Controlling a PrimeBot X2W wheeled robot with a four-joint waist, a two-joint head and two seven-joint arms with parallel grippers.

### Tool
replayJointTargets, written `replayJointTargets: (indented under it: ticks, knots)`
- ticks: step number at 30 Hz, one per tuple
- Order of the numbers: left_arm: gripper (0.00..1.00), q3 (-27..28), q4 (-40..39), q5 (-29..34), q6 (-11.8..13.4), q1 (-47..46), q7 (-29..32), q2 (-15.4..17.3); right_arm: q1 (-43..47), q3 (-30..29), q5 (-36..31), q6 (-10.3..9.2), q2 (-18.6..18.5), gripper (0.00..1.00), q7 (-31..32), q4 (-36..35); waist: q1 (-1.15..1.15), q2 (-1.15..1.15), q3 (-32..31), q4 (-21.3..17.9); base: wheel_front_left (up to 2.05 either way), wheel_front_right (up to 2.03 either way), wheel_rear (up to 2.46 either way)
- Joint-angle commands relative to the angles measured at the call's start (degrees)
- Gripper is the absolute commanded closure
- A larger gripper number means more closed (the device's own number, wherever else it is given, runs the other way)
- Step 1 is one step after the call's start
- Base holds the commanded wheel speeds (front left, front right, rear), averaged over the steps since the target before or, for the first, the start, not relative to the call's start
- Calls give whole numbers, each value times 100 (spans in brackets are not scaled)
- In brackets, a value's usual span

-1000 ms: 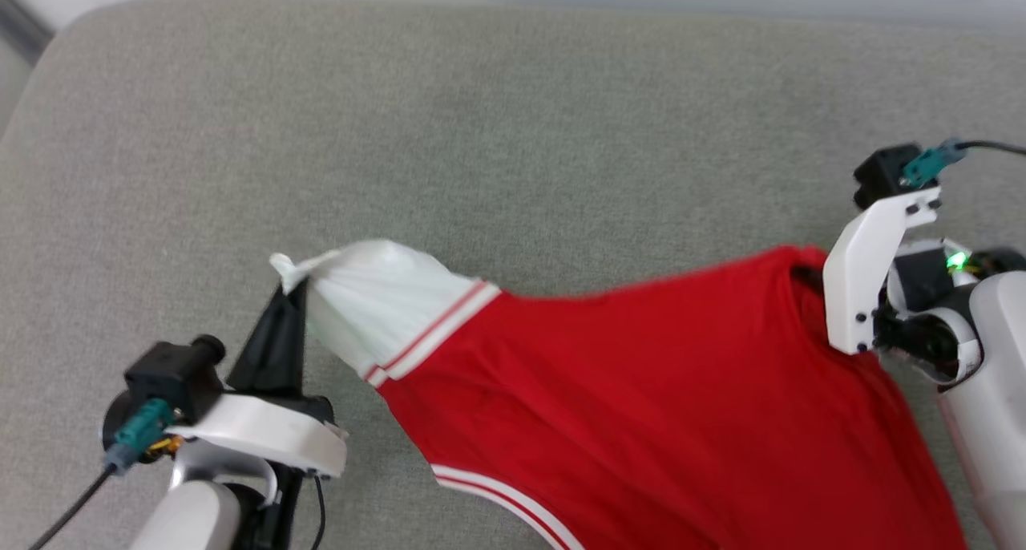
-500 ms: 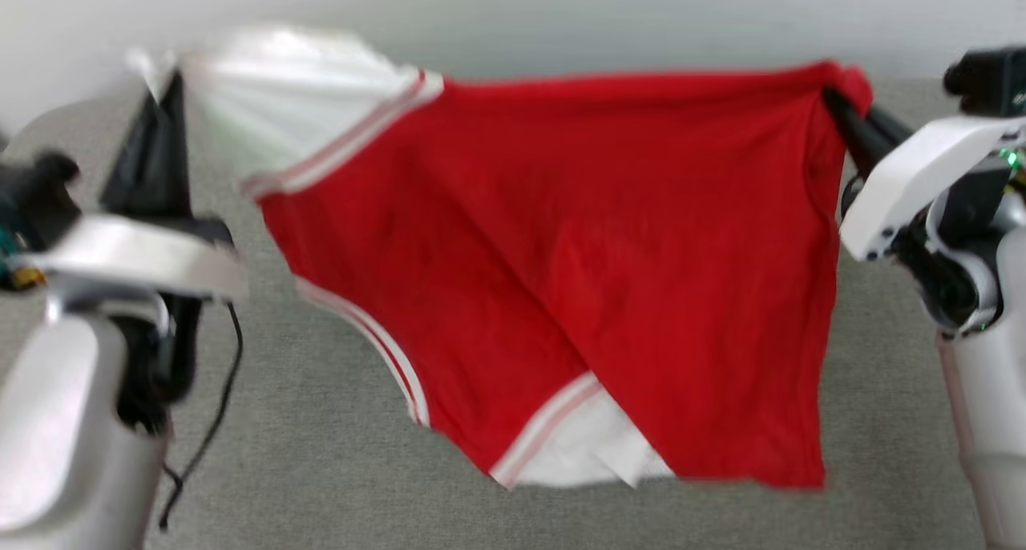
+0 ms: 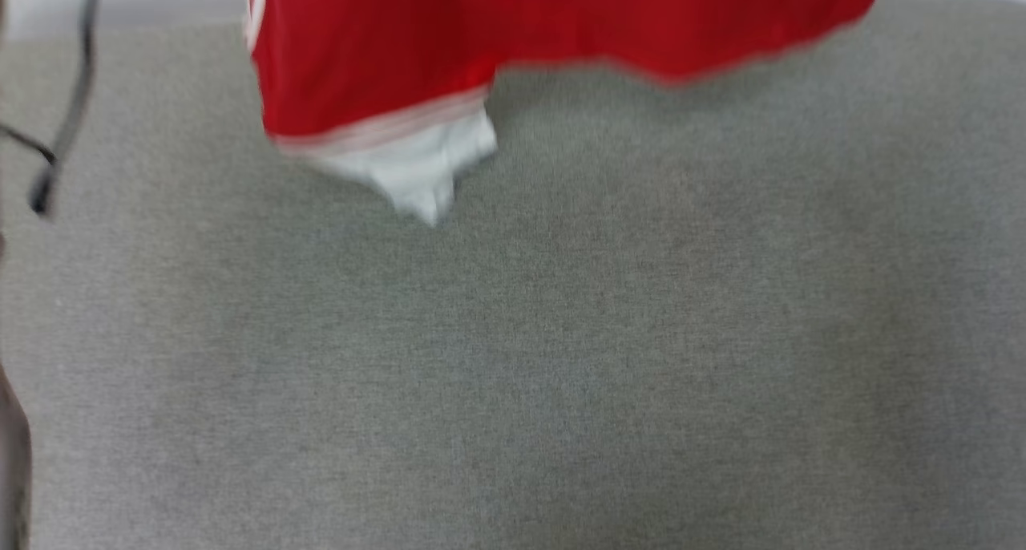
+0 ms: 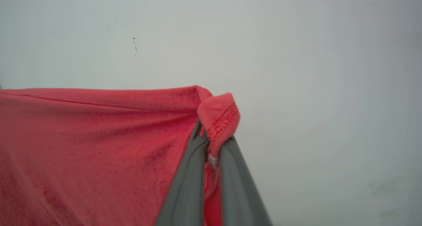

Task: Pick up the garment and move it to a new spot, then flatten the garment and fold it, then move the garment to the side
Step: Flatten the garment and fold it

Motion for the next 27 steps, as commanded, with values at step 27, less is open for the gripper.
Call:
replayJointTargets:
  ticks: [27]
  knots:
    - [100, -314, 2132, 105, -410, -2658, -395, -284, -3407, 897, 333, -7, 203, 100, -838, 2663, 0, 0, 2663, -3, 0, 0, 0]
